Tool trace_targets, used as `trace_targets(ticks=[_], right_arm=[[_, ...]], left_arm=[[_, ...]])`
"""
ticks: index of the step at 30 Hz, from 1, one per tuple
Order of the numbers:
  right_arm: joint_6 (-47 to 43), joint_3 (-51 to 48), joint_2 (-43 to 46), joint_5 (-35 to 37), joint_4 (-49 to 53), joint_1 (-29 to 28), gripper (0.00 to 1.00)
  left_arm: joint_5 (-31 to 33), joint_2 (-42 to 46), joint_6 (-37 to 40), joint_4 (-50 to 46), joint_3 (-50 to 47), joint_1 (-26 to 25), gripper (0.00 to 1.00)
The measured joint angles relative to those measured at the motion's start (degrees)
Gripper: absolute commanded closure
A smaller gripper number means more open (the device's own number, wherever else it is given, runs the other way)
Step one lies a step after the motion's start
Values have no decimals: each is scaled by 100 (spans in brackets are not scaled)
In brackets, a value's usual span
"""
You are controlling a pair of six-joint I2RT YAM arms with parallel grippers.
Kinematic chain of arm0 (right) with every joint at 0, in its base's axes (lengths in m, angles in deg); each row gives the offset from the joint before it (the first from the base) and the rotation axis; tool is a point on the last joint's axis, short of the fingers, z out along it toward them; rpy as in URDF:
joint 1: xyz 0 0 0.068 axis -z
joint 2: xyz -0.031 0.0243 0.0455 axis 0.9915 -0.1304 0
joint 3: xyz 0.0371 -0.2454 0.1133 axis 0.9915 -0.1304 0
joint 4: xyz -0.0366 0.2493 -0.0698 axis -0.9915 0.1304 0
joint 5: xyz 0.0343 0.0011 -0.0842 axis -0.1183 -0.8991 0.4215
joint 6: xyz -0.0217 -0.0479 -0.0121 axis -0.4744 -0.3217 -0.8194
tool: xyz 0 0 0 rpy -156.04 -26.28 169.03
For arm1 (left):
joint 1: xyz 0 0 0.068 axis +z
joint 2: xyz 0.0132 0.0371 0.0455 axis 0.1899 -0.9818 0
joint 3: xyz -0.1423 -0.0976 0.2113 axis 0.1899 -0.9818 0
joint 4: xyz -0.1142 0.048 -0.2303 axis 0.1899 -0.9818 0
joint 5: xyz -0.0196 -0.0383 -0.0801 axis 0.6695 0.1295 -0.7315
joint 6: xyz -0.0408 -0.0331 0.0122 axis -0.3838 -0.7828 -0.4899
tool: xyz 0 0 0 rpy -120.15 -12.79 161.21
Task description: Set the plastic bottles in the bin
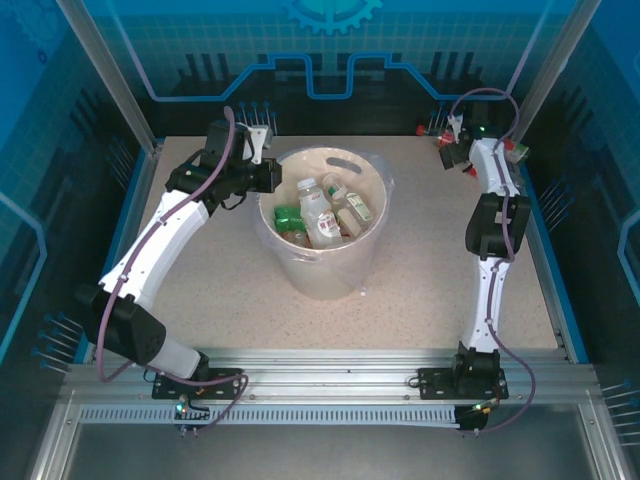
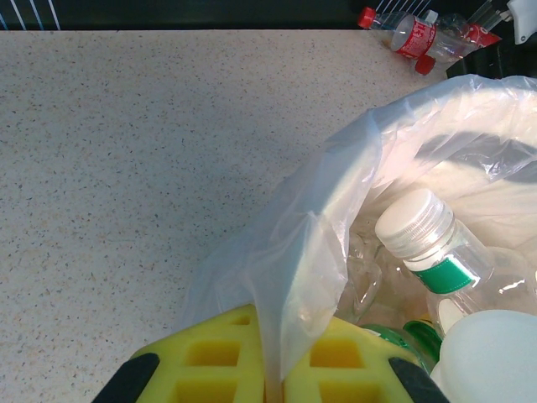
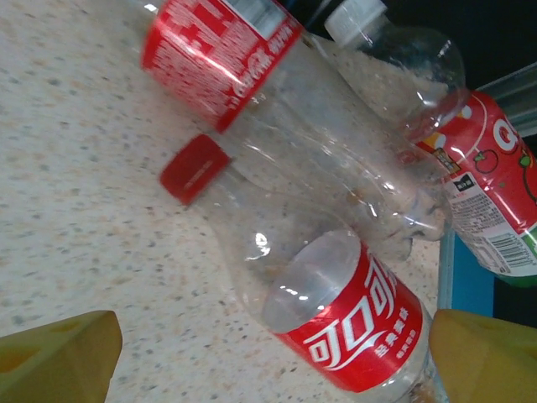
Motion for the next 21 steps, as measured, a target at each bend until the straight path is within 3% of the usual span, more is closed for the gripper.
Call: trace_targets(ticks=[14, 21], right_arm=[[-9, 516, -719, -20, 317, 426, 5], [181, -35, -621, -299, 269, 424, 12]], left_arm=[[-9, -39, -15, 48, 2, 0, 100], [-11, -44, -17, 46, 9, 2, 100]])
